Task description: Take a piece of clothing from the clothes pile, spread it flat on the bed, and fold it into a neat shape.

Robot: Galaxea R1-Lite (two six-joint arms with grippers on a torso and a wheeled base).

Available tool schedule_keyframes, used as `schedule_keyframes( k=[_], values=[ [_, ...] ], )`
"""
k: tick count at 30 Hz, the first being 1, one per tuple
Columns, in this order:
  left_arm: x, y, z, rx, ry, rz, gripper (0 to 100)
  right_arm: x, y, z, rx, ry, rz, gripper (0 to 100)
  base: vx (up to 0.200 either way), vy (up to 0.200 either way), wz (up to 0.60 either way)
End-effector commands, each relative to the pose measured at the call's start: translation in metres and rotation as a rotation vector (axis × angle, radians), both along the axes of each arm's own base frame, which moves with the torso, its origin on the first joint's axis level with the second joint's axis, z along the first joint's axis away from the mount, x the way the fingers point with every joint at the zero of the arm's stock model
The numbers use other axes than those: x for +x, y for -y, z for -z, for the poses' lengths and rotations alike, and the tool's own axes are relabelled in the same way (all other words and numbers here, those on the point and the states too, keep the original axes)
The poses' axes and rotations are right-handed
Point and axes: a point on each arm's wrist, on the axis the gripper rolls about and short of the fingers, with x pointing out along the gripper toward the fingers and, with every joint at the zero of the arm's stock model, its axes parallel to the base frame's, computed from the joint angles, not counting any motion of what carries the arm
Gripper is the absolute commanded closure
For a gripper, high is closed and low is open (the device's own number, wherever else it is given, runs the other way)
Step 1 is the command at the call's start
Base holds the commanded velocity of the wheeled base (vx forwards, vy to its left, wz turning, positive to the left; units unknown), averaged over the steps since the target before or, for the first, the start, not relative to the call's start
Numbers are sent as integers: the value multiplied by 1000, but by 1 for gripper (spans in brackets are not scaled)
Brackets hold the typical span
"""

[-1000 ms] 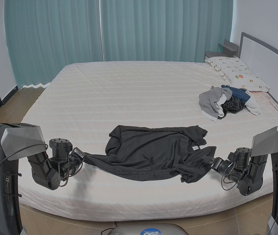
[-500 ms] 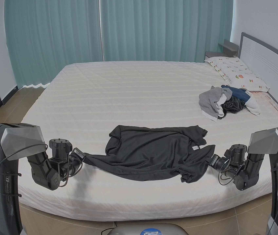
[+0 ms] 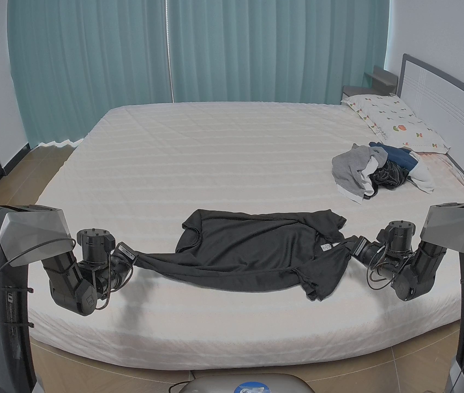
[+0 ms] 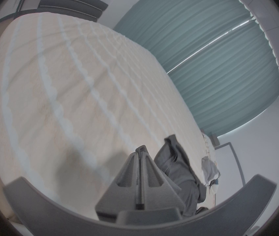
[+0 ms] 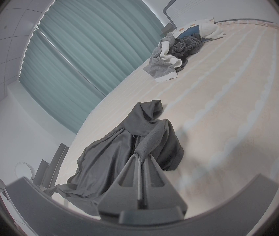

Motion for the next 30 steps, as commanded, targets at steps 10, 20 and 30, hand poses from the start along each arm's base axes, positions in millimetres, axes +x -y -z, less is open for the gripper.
schedule_keyframes(
  k=[10, 20, 30],
  values=[
    [8, -27, -7, -31, 106, -99, 100, 11, 0, -21, 5, 60, 3, 100, 0, 0, 0],
    [14, -32, 2, -5, 104, -137, 100, 39, -8, -3, -3, 34, 5, 100, 0, 0, 0],
    [18, -34, 5, 0, 106, -150, 100, 54, -13, 28, -15, 28, 24, 0, 0, 0, 0]
  ],
)
